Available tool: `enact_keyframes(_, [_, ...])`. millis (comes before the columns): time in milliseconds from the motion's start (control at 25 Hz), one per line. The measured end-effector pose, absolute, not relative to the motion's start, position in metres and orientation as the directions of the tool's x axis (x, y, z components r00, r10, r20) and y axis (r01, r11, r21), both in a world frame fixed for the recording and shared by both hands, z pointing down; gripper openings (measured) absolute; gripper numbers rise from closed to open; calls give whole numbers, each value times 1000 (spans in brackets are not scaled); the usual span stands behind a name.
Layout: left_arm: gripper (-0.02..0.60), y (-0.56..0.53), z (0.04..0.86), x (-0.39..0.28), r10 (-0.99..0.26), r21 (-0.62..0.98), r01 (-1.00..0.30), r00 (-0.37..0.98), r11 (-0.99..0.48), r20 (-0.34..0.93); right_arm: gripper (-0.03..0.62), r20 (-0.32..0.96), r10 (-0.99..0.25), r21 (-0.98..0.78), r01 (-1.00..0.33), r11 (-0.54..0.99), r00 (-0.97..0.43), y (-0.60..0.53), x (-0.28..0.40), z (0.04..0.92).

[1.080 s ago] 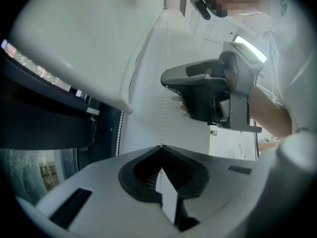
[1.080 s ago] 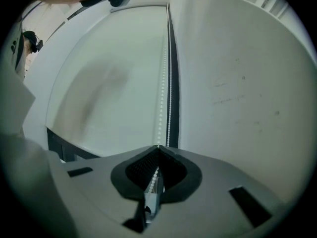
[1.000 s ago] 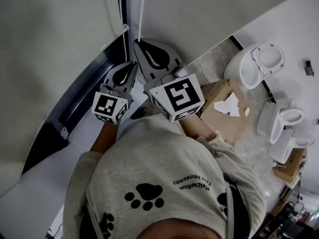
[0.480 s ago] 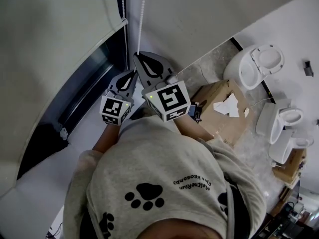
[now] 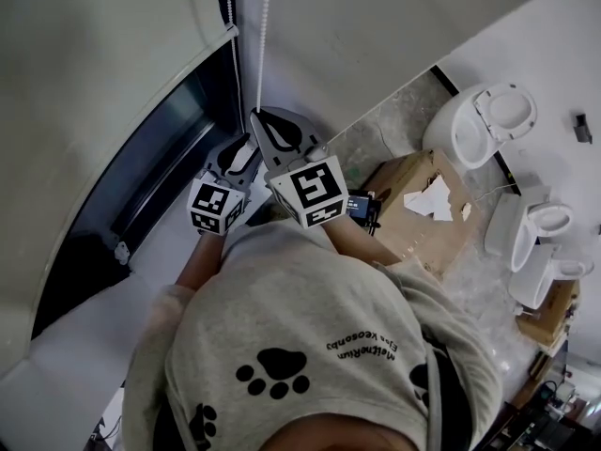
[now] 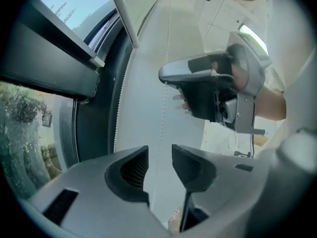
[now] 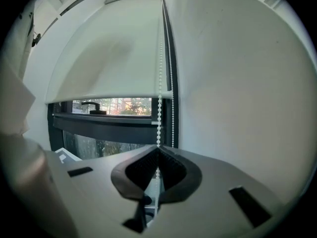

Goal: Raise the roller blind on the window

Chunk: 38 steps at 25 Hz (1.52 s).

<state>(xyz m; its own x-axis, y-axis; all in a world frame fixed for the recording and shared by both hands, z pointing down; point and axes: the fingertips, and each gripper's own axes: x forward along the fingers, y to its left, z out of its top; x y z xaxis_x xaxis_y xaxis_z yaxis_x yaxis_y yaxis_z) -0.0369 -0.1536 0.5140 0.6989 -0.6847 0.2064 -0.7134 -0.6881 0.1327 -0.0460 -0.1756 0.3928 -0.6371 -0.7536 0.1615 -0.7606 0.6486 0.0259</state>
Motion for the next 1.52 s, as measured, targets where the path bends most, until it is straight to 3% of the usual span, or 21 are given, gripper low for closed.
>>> enact_keyframes(360, [109, -156, 433, -54, -686, 154, -696, 718, -701, 120, 9, 149, -757, 19, -764, 645, -636, -177, -41, 394])
enact_keyframes(600, [107, -157, 343, -63, -704, 72, -703, 710, -708, 16, 9, 140, -759, 23, -764, 645, -636, -177, -40, 393])
enact_keyframes(920, [104, -166, 251, -42, -634, -7, -636, 771, -772, -53, 9, 131, -750, 29, -754, 656, -648, -175, -48, 391])
enact_keyframes(1040, [101, -171, 233, -38, -623, -27, -625, 780, -780, -57, 9, 131, -747, 34, -750, 661, -652, -175, -52, 389])
enact_keyframes(1200, [20, -174, 226, -35, -628, -53, -630, 776, -775, -51, 9, 130, -746, 42, -748, 662, -653, -175, -53, 391])
enact_keyframes(1520, [9, -175, 230, -37, -639, -57, -642, 767, -765, -57, 9, 140, -743, 43, -746, 665, -655, -177, -55, 393])
